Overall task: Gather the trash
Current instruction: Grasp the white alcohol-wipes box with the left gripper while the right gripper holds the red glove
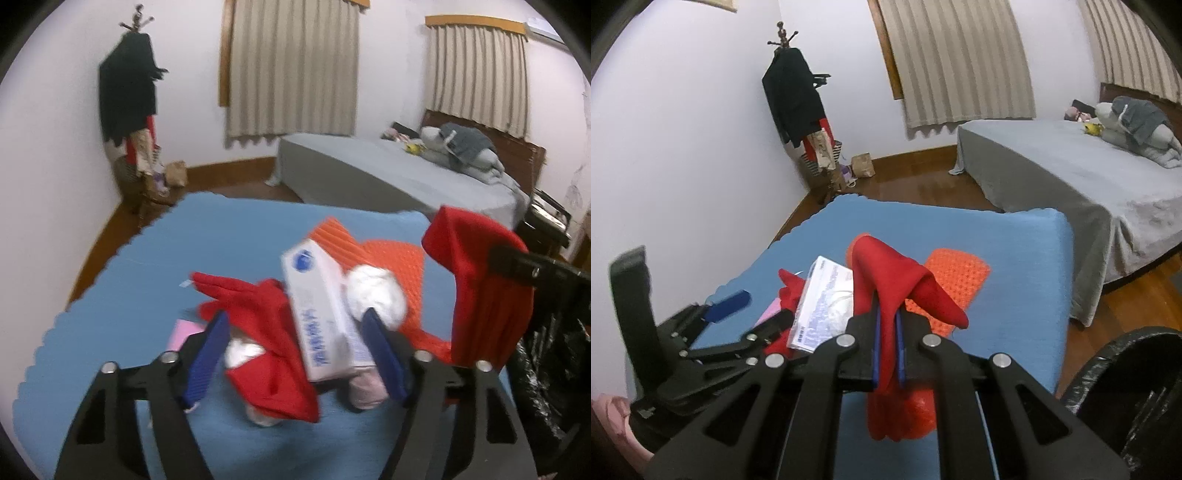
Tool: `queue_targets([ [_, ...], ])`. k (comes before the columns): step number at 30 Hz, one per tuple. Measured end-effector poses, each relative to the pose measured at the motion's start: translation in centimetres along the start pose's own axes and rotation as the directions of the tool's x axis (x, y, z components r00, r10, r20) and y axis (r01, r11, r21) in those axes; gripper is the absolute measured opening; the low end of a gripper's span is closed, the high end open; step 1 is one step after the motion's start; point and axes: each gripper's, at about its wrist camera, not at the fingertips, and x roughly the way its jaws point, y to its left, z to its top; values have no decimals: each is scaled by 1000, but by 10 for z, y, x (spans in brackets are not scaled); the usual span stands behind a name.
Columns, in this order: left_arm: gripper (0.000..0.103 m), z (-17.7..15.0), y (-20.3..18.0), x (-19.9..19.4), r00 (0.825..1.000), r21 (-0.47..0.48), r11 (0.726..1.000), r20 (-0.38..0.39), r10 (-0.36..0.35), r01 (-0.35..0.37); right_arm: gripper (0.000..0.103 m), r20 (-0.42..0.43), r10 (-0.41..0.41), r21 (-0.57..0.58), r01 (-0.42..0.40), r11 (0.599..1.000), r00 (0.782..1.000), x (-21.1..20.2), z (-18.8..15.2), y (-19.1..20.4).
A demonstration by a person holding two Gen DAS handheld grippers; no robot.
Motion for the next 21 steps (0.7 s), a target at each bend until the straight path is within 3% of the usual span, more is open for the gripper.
queue_targets([
  [8, 57, -7, -20, 34, 995, 13, 1000, -98, -19, 20, 6, -14, -11, 21, 12, 1000, 1000, 9, -6, -15],
  [11, 45, -8, -22, 36, 994, 6, 999, -103, -31, 32, 6, -19, -7, 22, 7, 1000, 1000, 10, -3, -16],
  [18, 30, 4, -13, 12, 999, -23, 999, -24, -34, 34, 6, 13, 22, 7, -23, 1000, 1000, 4, 3, -10],
  [21, 29, 12, -7, -2, 999, -34, 999, 15, -30, 31, 6, 48, 43, -3, -43, 999, 998, -5, 10, -7],
])
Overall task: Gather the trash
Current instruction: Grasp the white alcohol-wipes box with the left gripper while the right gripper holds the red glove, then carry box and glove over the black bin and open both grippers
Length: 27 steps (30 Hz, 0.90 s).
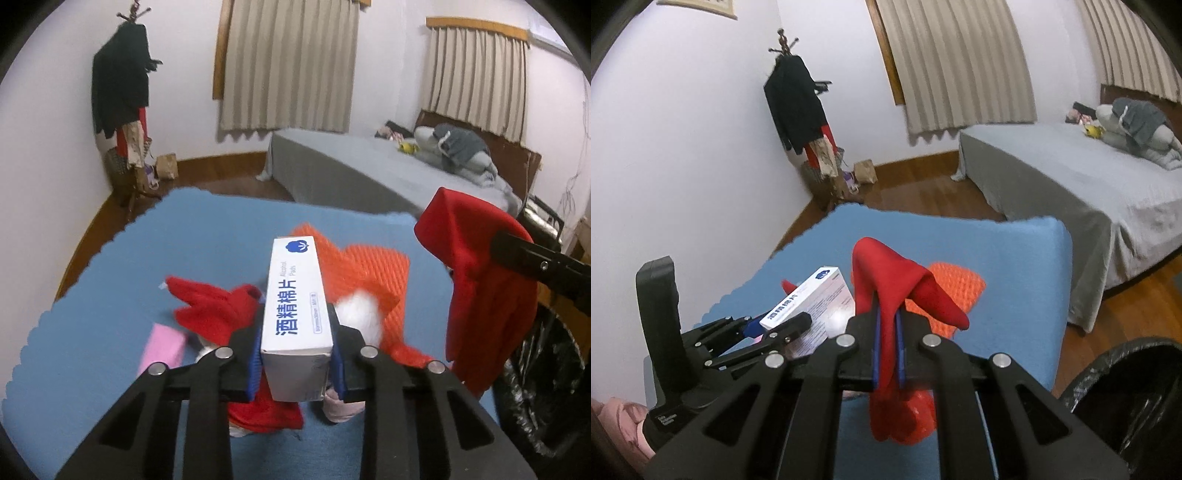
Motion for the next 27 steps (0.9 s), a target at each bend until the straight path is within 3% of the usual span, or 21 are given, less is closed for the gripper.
queue_targets([
  [8, 29, 17, 2, -31, 998, -11, 1000, 65, 11, -11, 6, 68, 27, -14, -26, 1000, 997, -31, 21, 5],
  [14, 29, 28, -18, -47, 995, 16, 999, 97, -34, 32, 6, 95, -2, -14, 4, 1000, 995, -56, 27, -3],
  [27, 29, 22, -101, -46, 973, 114, 969, 56, -225, 217, 6, 73, -194, 78, 189, 979, 978, -106, -3, -64],
])
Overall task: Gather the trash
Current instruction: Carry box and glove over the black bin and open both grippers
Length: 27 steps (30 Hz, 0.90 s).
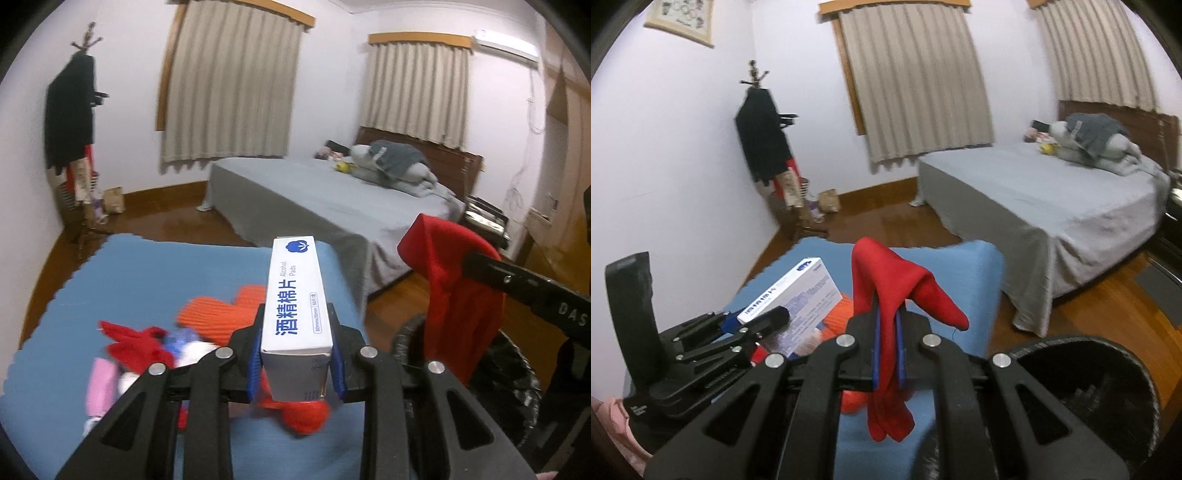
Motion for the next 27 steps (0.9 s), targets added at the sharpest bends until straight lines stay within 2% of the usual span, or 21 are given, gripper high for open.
queue_targets([
  [8, 29, -4, -52, 21, 993, 67, 990, -31, -118, 120, 6, -36, -142, 67, 144, 987, 989, -19, -26, -55],
  [17, 29, -8, -114, 46, 967, 120, 960, -80, -244, 252, 10, -108, -269, 114, 281, 953, 957, -31, -56, -102],
  [18, 30, -9, -122, 48, 959, 125, 952, -94, -268, 278, 12, -119, -284, 122, 298, 947, 951, -32, -60, -108],
  [19, 31, -10, -128, 51, 956, 131, 949, -103, -275, 287, 21, -131, -293, 126, 309, 943, 947, -33, -62, -112],
  [20, 33, -11, -133, 51, 953, 137, 946, -106, -282, 295, 34, -148, -306, 130, 325, 937, 940, -34, -66, -116],
  [21, 43, -12, -138, 52, 949, 145, 940, -113, -294, 309, 39, -160, -315, 132, 337, 932, 935, -35, -68, -121],
  [23, 49, -16, -143, 52, 947, 154, 937, -117, -298, 314, 42, -181, -331, 139, 358, 923, 926, -37, -75, -127],
  [27, 53, -17, -141, 50, 950, 154, 940, -119, -289, 305, 43, -178, -347, 159, 375, 913, 921, -44, -81, -135],
])
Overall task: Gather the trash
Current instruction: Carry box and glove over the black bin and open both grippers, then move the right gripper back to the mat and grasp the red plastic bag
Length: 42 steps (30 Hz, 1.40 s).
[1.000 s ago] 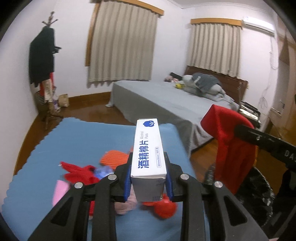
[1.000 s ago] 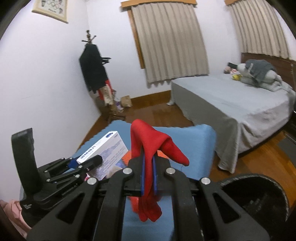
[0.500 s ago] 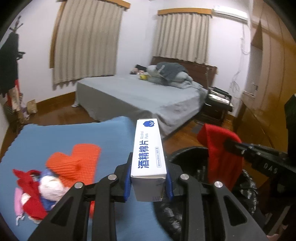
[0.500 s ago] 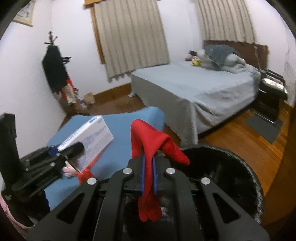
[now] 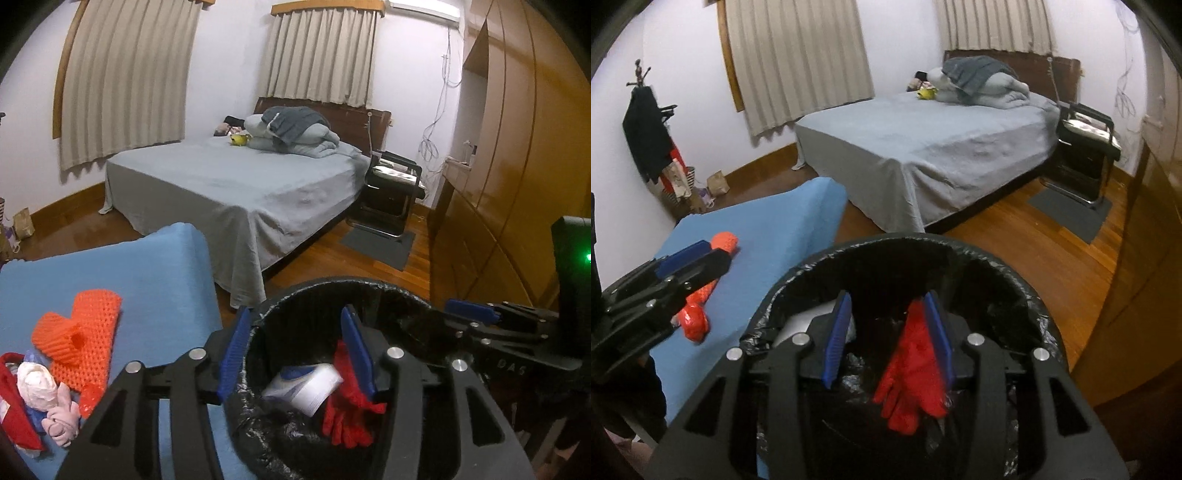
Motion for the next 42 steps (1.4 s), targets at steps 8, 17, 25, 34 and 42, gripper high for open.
queue_targets([
  [8, 76, -2, 39, -32, 987, -64, 987, 58, 153, -149, 92, 108, 12, -8, -11, 1000, 994, -11, 5, 19],
  [17, 80, -27, 115, -75, 921, -135, 915, 40, 387, -379, 95, 89, 167, -104, -157, 982, 982, 10, 13, 97],
  [25, 80, -65, 173, -103, 862, -204, 842, -22, 506, -500, 95, 45, 275, -192, -262, 946, 960, 33, 4, 169],
  [34, 80, -94, 200, -111, 849, -230, 820, -62, 524, -523, 95, -37, 311, -254, -310, 916, 950, 72, -16, 226],
  [42, 78, -106, 211, -109, 847, -248, 812, -88, 524, -528, 86, -109, 308, -291, -327, 899, 945, 100, -34, 249],
])
